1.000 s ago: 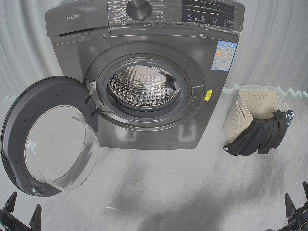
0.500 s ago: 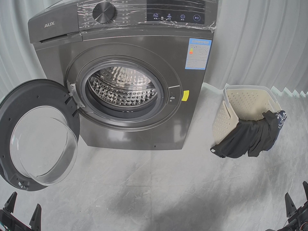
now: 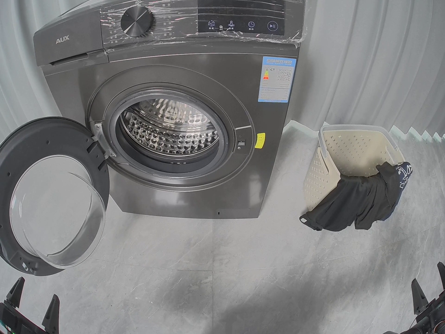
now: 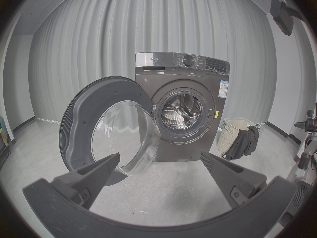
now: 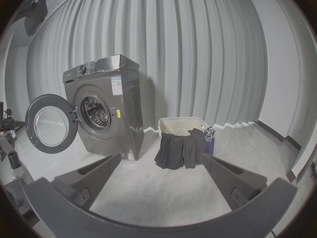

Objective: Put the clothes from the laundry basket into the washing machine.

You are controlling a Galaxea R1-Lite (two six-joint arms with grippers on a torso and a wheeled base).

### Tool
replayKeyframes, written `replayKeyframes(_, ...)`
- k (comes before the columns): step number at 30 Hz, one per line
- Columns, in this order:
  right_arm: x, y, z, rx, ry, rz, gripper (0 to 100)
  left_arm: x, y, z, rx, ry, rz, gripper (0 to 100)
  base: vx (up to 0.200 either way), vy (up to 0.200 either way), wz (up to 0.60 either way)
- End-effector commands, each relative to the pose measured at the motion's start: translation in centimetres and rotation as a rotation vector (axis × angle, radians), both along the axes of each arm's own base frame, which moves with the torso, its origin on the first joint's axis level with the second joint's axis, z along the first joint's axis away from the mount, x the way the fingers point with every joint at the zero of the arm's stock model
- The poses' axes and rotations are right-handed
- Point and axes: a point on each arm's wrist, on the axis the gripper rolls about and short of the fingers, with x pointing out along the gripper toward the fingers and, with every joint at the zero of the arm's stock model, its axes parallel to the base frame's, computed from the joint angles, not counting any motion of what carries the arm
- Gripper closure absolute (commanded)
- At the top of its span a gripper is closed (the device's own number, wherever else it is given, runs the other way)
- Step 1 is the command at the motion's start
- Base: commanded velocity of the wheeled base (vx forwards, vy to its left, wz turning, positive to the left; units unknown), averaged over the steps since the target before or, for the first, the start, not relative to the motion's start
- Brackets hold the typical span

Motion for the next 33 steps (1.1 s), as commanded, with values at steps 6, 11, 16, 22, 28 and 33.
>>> replayKeyframes(6,0.02,0.00,-0.47,0.001,0.003,0.001,0,0.00,0.00,-0.49,0.002,0.002,0.001,0,0.000,-0.200,0.00)
replayKeyframes(11,0.02,0.00,-0.47,0.001,0.003,0.001,0,0.02,0.00,-0.52,0.004,0.002,-0.001,0,0.000,-0.080,0.00)
replayKeyframes(16,0.02,0.00,-0.47,0.001,0.003,0.001,0,0.02,0.00,-0.52,0.001,0.002,0.001,0,0.000,0.000,0.00)
replayKeyframes(22,0.02,0.00,-0.47,0.001,0.003,0.001,0,0.01,0.00,-0.53,-0.004,0.003,0.002,0,0.167,0.000,0.00)
replayKeyframes(28,0.02,0.00,-0.47,0.001,0.003,0.003,0,0.01,0.01,-0.53,-0.004,0.003,0.004,0,0.133,0.000,0.00)
replayKeyframes(33,0.02,0.00,-0.47,0.001,0.003,0.003,0,0.00,0.00,-0.53,-0.003,0.002,0.002,0,0.000,-0.040,0.00)
